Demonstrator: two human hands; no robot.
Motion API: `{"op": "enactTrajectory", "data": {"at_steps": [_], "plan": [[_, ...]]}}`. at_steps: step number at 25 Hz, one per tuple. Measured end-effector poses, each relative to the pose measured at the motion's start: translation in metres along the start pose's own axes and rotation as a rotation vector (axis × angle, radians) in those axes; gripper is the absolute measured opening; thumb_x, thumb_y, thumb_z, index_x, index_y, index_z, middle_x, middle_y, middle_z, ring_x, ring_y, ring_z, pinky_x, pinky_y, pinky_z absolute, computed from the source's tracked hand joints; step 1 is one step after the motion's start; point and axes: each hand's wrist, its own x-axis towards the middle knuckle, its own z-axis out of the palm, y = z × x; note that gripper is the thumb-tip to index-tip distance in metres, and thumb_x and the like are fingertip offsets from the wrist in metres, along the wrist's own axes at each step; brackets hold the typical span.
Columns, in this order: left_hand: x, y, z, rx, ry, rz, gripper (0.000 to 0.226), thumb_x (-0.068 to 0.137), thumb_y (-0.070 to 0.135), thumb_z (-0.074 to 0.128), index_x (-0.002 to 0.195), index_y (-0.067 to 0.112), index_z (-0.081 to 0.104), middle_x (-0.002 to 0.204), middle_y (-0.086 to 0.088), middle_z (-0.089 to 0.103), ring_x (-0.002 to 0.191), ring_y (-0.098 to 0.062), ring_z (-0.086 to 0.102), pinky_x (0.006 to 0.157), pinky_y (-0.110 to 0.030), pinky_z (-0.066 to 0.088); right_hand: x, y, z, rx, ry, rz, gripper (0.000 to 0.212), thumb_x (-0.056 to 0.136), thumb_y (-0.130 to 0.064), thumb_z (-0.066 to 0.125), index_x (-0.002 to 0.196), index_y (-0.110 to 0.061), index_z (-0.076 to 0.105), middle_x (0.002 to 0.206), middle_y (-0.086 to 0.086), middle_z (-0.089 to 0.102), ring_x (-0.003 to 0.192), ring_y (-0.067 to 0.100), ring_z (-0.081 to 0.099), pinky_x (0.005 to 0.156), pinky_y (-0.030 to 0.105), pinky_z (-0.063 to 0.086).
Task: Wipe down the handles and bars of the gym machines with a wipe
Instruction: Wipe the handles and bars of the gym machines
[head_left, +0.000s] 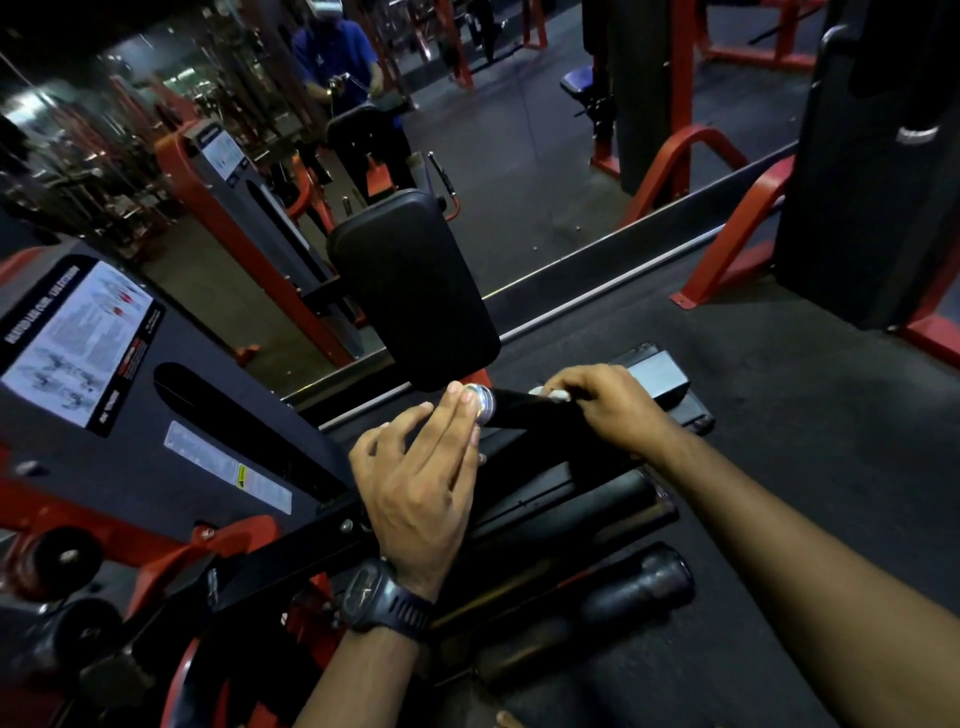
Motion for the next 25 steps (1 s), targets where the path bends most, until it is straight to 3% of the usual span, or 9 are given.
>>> {"op": "enactTrajectory", "data": {"at_steps": [4,7,9,11,12,14,17,20,25], "plan": [[0.003,-0.002,0.003,-0.059,0.009,-0.001,0.029,0.101,0.026,0.052,0.129,0.023,0.056,0.126,0.005,0.065,0.099,-0.020,0.063,0.080,-0.048,0.047,-0.002,-0.007,0.010,0.105,0.035,-0.172,0.031,0.077,-0.005,0.058,0.098,-0.023,0.073,0.098,-0.014,0.069,0.096,0.004,0.065,0.084,0.017,0.047],[0.002,-0.003,-0.003,-0.057,-0.044,0.016,0.029,0.100,0.023,0.055,0.127,0.020,0.063,0.127,0.005,0.065,0.100,-0.024,0.063,0.080,-0.050,0.047,-0.001,0.015,0.008,-0.137,-0.005,0.026,0.033,0.079,-0.002,0.057,0.098,-0.024,0.072,0.099,-0.007,0.070,0.099,0.015,0.065,0.078,0.024,0.043],[0.004,-0.006,-0.006,-0.026,-0.075,0.041,0.028,0.099,0.022,0.056,0.124,0.017,0.067,0.127,0.007,0.065,0.103,-0.023,0.062,0.086,-0.049,0.046,-0.015,0.016,0.020,-0.096,0.216,0.095,0.029,0.082,0.001,0.058,0.100,-0.017,0.072,0.100,-0.001,0.070,0.098,0.017,0.063,0.082,0.024,0.043],[0.007,-0.011,-0.008,0.018,-0.090,0.080,0.027,0.101,0.026,0.052,0.124,0.021,0.066,0.128,0.010,0.064,0.107,-0.020,0.059,0.094,-0.047,0.040,-0.040,-0.002,0.049,0.209,0.576,0.292,0.024,0.084,0.001,0.060,0.098,-0.014,0.072,0.099,0.000,0.071,0.092,0.013,0.063,0.083,0.019,0.044],[0.009,-0.015,-0.009,0.029,-0.094,0.111,0.028,0.101,0.028,0.051,0.125,0.023,0.065,0.128,0.012,0.063,0.109,-0.018,0.058,0.096,-0.046,0.037,-0.050,-0.013,0.064,0.501,0.710,0.445,0.020,0.085,0.001,0.062,0.095,-0.014,0.071,0.094,-0.001,0.071,0.086,0.012,0.064,0.080,0.020,0.046],[0.015,-0.026,-0.011,0.028,-0.099,0.192,0.028,0.101,0.029,0.052,0.126,0.025,0.063,0.127,0.014,0.063,0.111,-0.018,0.057,0.097,-0.045,0.035,-0.055,-0.034,0.090,1.213,0.805,0.665,0.017,0.088,0.005,0.059,0.090,-0.011,0.063,0.076,0.000,0.068,0.068,0.010,0.064,0.070,0.023,0.051],[0.026,-0.039,-0.015,-0.007,-0.110,0.334,0.029,0.099,0.028,0.054,0.127,0.024,0.063,0.128,0.013,0.063,0.113,-0.019,0.055,0.094,-0.046,0.038,-0.041,-0.065,0.101,1.800,0.846,0.764,0.019,0.091,0.008,0.051,0.081,-0.007,0.057,0.066,0.003,0.061,0.065,0.012,0.061,0.071,0.025,0.056],[0.032,-0.046,-0.016,-0.047,-0.113,0.418,0.029,0.096,0.025,0.059,0.124,0.022,0.068,0.129,0.010,0.064,0.111,-0.021,0.058,0.092,-0.045,0.041,-0.024,-0.082,0.099,2.114,0.982,0.716,0.021,0.087,0.011,0.046,0.074,-0.003,0.054,0.067,0.009,0.055,0.061,0.016,0.058,0.070,0.028,0.059],[0.031,-0.048,-0.007,-0.111,-0.051,0.396,0.022,0.095,0.024,0.064,0.116,0.021,0.073,0.122,0.012,0.067,0.101,-0.021,0.065,0.085,-0.044,0.046,-0.014,-0.085,0.111,2.216,1.139,0.633,0.021,0.094,0.013,0.043,0.083,0.000,0.055,0.076,0.009,0.058,0.068,0.014,0.060,0.071,0.021,0.058]]}}
